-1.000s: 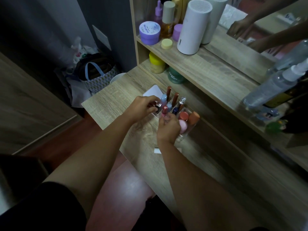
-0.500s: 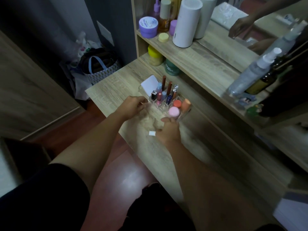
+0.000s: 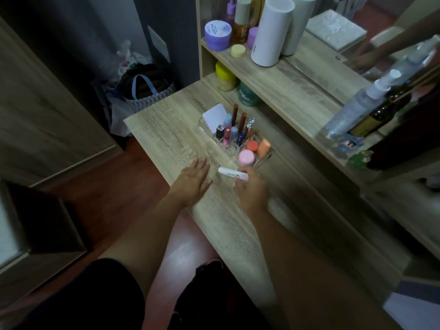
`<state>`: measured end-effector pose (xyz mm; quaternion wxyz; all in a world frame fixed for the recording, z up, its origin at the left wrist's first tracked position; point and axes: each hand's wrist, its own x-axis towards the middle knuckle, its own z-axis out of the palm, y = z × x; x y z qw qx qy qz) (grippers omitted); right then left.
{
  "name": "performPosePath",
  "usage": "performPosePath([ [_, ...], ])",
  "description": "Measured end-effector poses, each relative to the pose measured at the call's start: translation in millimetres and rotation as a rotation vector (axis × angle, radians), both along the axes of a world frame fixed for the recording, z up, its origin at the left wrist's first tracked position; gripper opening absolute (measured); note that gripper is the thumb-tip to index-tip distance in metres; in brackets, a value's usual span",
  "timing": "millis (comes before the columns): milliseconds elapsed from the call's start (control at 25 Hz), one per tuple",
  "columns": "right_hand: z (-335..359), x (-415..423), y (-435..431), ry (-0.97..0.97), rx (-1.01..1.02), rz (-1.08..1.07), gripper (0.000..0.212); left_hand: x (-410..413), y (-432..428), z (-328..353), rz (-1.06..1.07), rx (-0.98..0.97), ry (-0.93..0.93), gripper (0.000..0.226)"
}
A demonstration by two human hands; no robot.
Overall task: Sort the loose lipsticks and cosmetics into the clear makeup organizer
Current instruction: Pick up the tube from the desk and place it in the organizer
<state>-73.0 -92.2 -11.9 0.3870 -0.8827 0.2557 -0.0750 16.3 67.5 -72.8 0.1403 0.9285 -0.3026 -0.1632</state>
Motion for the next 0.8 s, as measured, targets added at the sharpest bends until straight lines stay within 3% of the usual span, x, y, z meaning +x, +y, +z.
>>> performPosePath([
  [320, 22, 43, -15, -0.164, 0.006, -0.177, 0.034, -9, -2, -14, 0.046, 0.077, -0.073, 0.06],
  [800, 12, 56, 1, -0.128, -0.162, -0.055, 0.025, -13, -3, -19, 0.059, 0.102, -0.139, 0.059],
])
